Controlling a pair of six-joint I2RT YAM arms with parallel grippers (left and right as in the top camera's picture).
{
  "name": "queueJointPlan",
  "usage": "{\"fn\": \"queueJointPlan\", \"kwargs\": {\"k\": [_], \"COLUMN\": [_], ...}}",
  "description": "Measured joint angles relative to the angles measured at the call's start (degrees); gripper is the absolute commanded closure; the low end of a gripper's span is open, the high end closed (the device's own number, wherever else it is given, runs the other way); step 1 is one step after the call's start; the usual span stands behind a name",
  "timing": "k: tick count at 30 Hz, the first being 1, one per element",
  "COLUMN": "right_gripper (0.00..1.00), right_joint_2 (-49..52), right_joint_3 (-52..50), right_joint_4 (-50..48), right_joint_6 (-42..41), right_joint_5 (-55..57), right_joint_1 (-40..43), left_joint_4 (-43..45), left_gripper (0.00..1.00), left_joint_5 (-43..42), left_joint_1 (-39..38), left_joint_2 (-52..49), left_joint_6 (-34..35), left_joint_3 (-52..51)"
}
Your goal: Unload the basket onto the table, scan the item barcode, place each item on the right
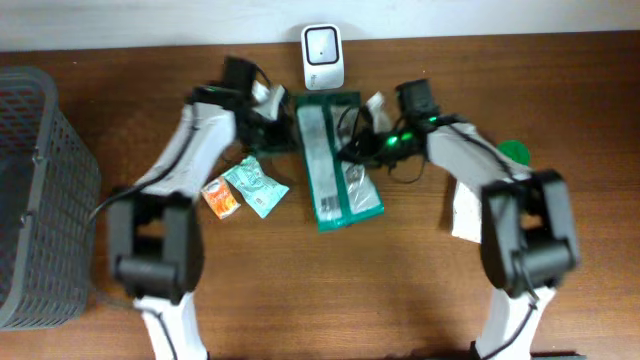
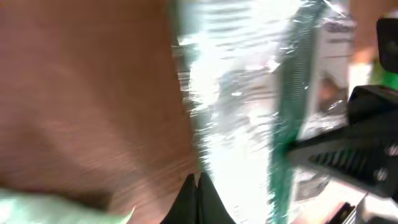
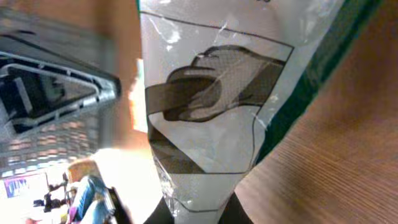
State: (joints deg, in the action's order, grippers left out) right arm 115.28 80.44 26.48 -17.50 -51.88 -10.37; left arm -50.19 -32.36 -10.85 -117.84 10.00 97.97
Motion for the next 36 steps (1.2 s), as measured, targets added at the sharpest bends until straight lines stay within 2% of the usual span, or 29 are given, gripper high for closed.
{"fn": "queueJointPlan", "kwargs": {"k": [1, 4, 7, 8, 11, 14, 15, 16, 22, 26, 29, 32, 33, 36], "right_gripper": [0.96, 0.96, 0.96, 0.96, 0.96, 0.96, 0.96, 0.96, 0.96, 0.96, 0.96, 0.96, 0.96, 0.96], "right_joint_2": [-4.57, -13.16, -19.65, -21.2, -26.53, -27.47, -27.47, -27.5, -27.5, -27.5, -27.5, -27.5, -27.43, -26.21], "right_joint_3": [0.0, 0.02, 0.02, 0.02, 0.02, 0.0, -0.02, 0.0, 0.0, 0.0, 0.0, 0.0, 0.0, 0.09], "right_joint_4": [-0.2, -0.15, -0.39, -0.39, -0.37, -0.55, -3.48, -5.81, -12.41, -18.45, -19.23, -17.94, -19.58, -26.84], "right_joint_6": [0.35, -0.61, -8.59, -11.28, -18.91, -21.24, -20.83, -20.35, -19.89, -20.04, -16.04, -4.9, 1.81, 15.37], "right_joint_5": [-2.03, -4.55, -1.73, 0.39, 6.01, 5.66, 2.75, 0.02, -8.31, -9.16, -4.79, 15.85, 28.37, 46.16], "right_joint_1": [2.29, 6.12, 8.15, 8.66, 10.47, 11.91, 13.46, 14.4, 15.21, 14.88, 11.28, 1.38, -3.32, -10.12], "left_joint_4": [0.07, 0.07, -1.31, -1.36, -2.1, -2.45, -2.51, -2.51, -2.45, -2.51, -2.54, -2.49, -2.51, -2.56], "left_gripper": [1.0, 1.0, 1.0, 0.96, 0.72, 0.29, 0.11, 0.01, 0.01, 0.01, 0.01, 0.01, 0.01, 0.01], "left_joint_5": [0.2, 1.09, 7.02, 8.66, 16.04, 21.62, 24.2, 25.83, 29.75, 29.86, 29.88, 30.08, 30.08, 30.1], "left_joint_1": [1.95, 5.66, 8.5, 8.74, 8.74, 8.74, 8.74, 8.74, 8.74, 8.74, 8.74, 8.74, 8.74, 8.74], "left_joint_2": [4.94, 10.56, 9.99, 9.86, 9.68, 9.66, 9.66, 9.66, 9.62, 9.62, 9.62, 9.62, 9.62, 9.62], "left_joint_6": [-0.57, -1.16, -1.25, -1.22, -1.05, -1.55, -1.42, -1.38, -1.42, -1.42, -1.44, -1.42, -1.42, -1.42], "left_joint_3": [0.96, 2.19, 2.05, 1.99, 1.95, 1.88, 1.81, 1.75, 1.66, 1.66, 1.66, 1.62, 1.62, 1.6]}}
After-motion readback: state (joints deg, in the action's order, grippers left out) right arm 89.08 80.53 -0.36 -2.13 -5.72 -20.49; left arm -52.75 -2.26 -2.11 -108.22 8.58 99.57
